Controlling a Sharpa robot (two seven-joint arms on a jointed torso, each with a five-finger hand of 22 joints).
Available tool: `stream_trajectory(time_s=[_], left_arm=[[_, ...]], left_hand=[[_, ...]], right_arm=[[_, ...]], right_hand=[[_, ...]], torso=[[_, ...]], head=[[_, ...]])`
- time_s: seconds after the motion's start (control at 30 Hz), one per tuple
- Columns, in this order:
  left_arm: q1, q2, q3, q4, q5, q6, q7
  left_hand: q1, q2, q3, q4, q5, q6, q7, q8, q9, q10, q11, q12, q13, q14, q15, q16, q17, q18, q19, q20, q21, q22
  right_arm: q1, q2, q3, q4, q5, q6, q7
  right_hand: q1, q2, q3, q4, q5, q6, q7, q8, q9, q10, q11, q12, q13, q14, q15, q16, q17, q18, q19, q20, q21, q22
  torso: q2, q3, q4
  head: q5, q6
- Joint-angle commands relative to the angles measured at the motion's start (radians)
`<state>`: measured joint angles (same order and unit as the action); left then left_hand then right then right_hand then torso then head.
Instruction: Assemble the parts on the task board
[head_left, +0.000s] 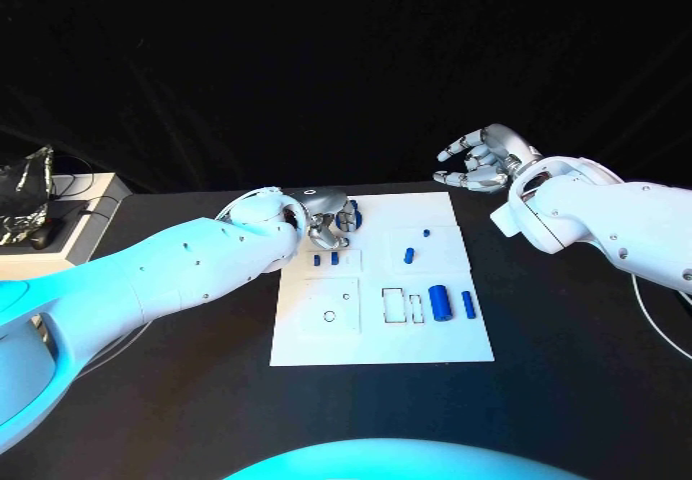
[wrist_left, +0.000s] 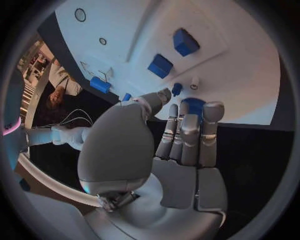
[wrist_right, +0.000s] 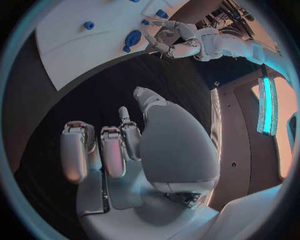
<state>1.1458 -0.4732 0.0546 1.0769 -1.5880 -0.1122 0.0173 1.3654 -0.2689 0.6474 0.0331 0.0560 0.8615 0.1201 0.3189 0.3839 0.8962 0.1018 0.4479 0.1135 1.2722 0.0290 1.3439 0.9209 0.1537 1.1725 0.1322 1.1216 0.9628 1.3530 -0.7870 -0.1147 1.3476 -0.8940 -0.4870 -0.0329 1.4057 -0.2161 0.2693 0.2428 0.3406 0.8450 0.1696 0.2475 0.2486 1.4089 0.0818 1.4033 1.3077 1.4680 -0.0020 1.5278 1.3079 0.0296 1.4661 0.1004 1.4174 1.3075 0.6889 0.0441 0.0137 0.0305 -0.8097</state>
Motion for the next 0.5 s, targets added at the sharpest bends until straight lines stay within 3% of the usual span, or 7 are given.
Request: stream_trajectory(time_s=[0.03,0.5], left_arm=[[0.001,0.01,-0.001,-0.011,-0.018,0.031,-0.01],[0.0,0.025,-0.003,-0.035,-0.024,0.058,-0.017]], left_hand=[[-0.004,0.008,0.006,0.002,-0.004,0.008,0.001,-0.006,-0.002,0.011,0.001,-0.003,-0.002,0.011,0.001,0.008,0.003,-0.015,0.013,0.0,0.008,0.007],[0.013,0.017,0.026,-0.012,-0.004,0.03,0.003,-0.012,-0.004,0.048,-0.006,0.0,0.001,0.027,-0.005,0.025,0.015,-0.021,0.034,-0.004,0.039,0.041]], right_arm=[[-0.001,0.001,0.0,0.002,-0.006,-0.001,0.012],[-0.001,-0.001,0.0,0.005,-0.008,0.0,0.01]], right_hand=[[0.003,-0.004,0.006,-0.001,0.003,-0.006,-0.001,0.006,0.001,-0.004,0.0,-0.005,0.086,0.076,0.006,-0.001,0.157,0.013,0.033,0.004,-0.005,0.124],[0.003,-0.004,0.006,-0.001,0.003,-0.006,-0.001,0.006,0.001,-0.004,0.0,-0.005,0.086,0.076,0.006,-0.001,0.157,0.013,0.033,0.004,-0.005,0.124]], torso=[[0.001,0.0006,-0.0011],[-0.001,0.0002,0.002]], head=[[-0.001,-0.002],[-0.008,-0.012]])
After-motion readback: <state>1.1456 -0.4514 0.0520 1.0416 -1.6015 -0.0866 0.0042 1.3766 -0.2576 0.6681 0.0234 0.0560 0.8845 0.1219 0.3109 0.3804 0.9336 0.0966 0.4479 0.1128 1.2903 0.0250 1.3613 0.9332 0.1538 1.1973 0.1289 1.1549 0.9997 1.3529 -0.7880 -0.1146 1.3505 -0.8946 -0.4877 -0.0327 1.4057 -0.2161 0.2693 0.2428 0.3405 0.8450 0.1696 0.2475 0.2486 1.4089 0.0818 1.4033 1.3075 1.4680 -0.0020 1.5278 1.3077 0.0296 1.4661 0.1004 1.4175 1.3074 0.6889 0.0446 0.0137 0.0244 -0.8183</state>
